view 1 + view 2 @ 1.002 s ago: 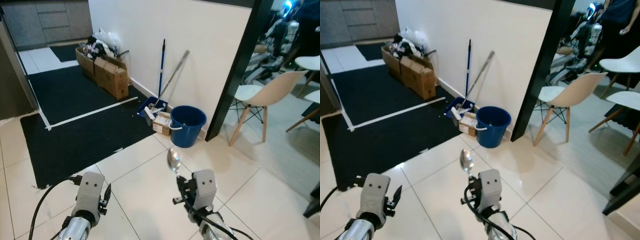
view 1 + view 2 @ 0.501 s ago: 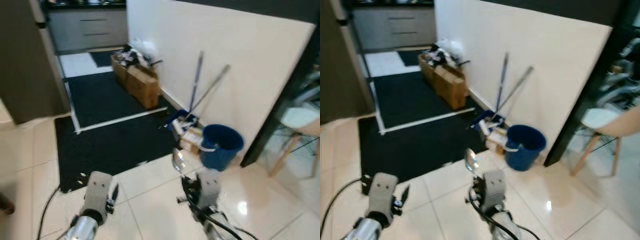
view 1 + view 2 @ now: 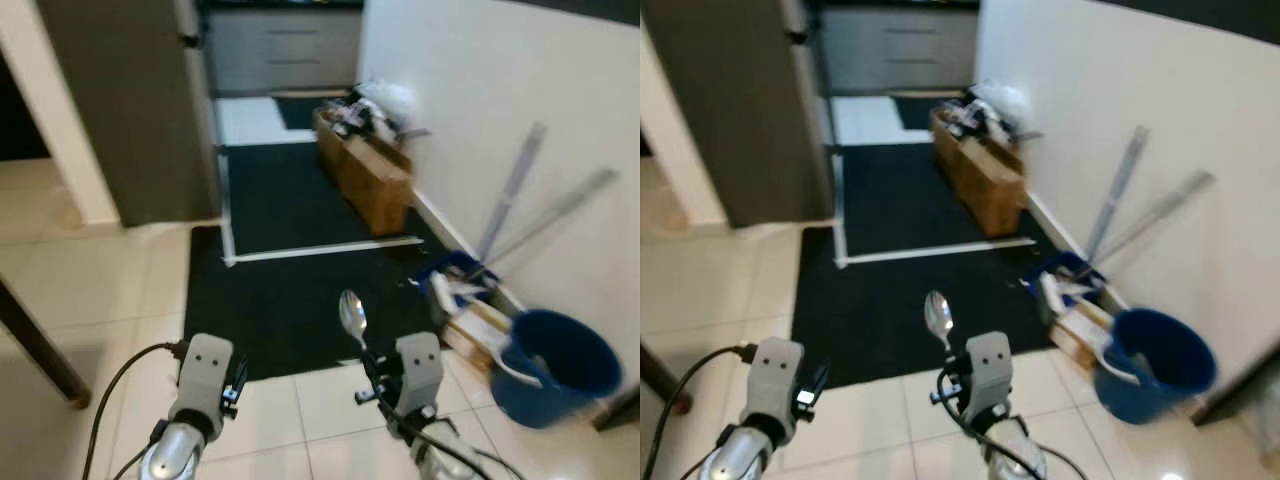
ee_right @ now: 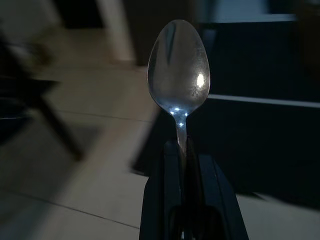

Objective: Setting the table

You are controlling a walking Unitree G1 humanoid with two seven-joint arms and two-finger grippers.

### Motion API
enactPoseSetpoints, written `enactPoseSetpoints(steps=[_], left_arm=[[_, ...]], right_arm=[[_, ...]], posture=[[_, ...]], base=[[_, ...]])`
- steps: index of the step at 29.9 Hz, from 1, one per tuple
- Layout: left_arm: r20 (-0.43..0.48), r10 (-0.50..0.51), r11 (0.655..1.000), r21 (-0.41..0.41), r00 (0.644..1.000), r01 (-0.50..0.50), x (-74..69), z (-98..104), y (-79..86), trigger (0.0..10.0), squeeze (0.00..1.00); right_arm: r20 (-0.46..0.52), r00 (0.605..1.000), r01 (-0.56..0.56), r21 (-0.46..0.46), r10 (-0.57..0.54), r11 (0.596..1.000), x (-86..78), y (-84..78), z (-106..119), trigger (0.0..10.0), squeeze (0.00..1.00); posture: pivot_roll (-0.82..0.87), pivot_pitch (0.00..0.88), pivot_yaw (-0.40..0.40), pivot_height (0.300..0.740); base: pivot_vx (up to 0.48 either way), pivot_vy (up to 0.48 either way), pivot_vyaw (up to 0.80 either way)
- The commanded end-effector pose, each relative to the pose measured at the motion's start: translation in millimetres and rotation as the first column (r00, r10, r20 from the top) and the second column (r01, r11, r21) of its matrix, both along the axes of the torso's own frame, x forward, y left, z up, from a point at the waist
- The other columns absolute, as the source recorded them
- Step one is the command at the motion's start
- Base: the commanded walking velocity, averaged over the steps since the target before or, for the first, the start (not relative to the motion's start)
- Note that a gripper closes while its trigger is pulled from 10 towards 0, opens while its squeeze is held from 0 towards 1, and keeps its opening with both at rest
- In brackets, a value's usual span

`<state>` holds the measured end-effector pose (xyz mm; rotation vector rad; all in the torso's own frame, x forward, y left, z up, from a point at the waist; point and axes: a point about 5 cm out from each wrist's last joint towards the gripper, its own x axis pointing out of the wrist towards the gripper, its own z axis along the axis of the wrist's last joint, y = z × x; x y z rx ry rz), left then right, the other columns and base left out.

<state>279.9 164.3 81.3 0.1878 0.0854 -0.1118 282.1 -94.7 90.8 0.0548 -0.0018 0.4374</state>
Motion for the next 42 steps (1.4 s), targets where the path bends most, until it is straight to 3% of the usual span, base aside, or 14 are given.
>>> enactPoseSetpoints(steps=[1,7,28,42], left_arm=[[0.002,-0.027,1.000,-0.005,1.000,0.027,-1.5,-1.1,-7.3,10.0,0.00],[0.019,-0.061,0.998,-0.010,0.998,0.062,-2.3,3.1,-13.0,10.0,0.00],[-0.041,-0.068,0.996,-0.062,0.997,0.066,0.6,4.6,-20.2,10.0,0.00],[-0.058,-0.061,0.998,-0.039,0.996,0.058,2.1,5.0,-19.5,10.0,0.00]], right_arm=[[-0.021,1.000,-0.003,-0.006,0.002,1.000,-3.7,-4.3,-4.3,10.0,0.00],[-0.027,0.999,-0.019,-0.005,0.019,1.000,-5.1,-2.3,-5.8,10.0,0.00],[-0.040,0.996,-0.079,0.008,0.079,0.997,-8.1,3.6,-4.1,10.0,0.00],[-0.039,0.996,-0.075,0.010,0.076,0.997,-8.3,2.3,-3.3,10.0,0.00]], posture=[[0.09,0.060,0.058,0.740],[0.09,0.062,0.059,0.740],[0.09,0.058,0.064,0.740],[0.09,0.063,0.067,0.740]], base=[[0.480,0.000,0.77],[0.410,0.000,0.77],[0.000,0.000,0.77],[0.000,0.000,0.77]])
